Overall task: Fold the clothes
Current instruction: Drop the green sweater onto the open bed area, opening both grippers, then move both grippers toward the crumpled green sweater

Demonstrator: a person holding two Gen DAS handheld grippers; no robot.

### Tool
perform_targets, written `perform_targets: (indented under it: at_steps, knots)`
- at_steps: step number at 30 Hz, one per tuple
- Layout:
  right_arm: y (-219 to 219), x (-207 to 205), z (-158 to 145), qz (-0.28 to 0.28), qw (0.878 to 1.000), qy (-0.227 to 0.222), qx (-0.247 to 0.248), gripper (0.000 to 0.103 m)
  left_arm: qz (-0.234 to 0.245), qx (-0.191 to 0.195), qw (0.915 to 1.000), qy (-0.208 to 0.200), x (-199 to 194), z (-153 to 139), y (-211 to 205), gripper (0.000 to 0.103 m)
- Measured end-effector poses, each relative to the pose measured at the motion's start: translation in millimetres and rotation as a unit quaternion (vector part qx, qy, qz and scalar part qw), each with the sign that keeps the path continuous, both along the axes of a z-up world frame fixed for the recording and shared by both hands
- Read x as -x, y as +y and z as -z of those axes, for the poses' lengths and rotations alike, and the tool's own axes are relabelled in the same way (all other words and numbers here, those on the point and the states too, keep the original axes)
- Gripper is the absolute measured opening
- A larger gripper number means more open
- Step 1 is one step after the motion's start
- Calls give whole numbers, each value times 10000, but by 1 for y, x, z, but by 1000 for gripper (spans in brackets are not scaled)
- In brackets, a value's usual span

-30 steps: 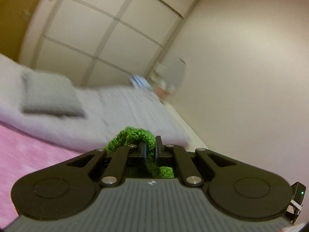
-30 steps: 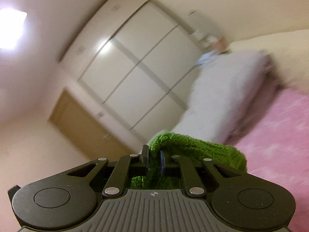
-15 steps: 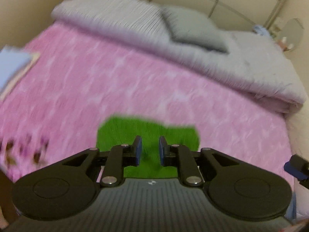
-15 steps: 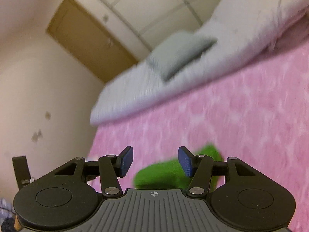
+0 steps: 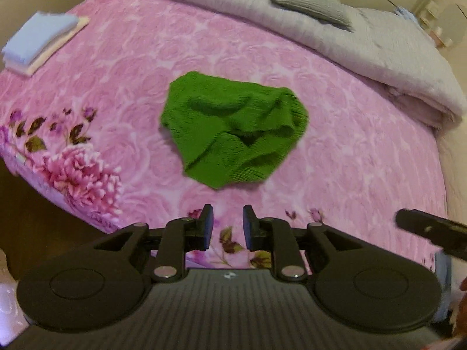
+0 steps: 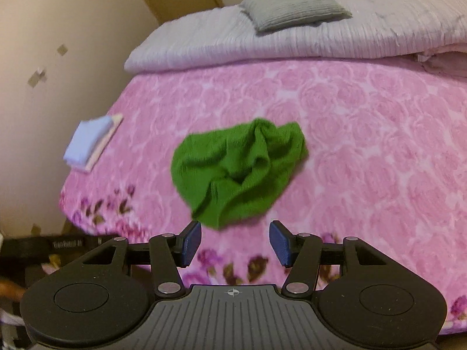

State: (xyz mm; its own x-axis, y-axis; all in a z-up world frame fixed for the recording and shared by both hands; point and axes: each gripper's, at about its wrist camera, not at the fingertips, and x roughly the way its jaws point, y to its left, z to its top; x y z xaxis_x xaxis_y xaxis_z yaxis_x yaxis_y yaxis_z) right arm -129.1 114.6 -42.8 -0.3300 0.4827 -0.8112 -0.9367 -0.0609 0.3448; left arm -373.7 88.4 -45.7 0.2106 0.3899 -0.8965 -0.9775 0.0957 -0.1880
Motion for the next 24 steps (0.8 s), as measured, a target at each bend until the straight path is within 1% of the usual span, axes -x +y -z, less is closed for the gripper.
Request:
perform_targets:
  at_steps: [5,10,13,16,20,24]
  knots:
    - [-45,-1,3,-214,9995,-184,121,56,175,-127,9996,154,-20,-10,-44,20]
    - [-83,-5,1,-295,9993,-153,165,56,235,-188,9993,231,-27,-20,-81,22]
    - [-101,-8,-1,-327,9993,-126,161,56,244,-254,9990,261,-28,-25,-96,22]
    - [-112,-10,-2,-326,9993,-92,134,56,238,-351,9987,276,-28,-31,-107,23]
    - [-121,-11,-6,-325,9994,-59,47,56,229,-437,9983,297,-27,-36,-111,23]
    - [-120,-14,-8,-251,9997,-33,-27,56,245,-476,9981,290,-25,-38,-110,23]
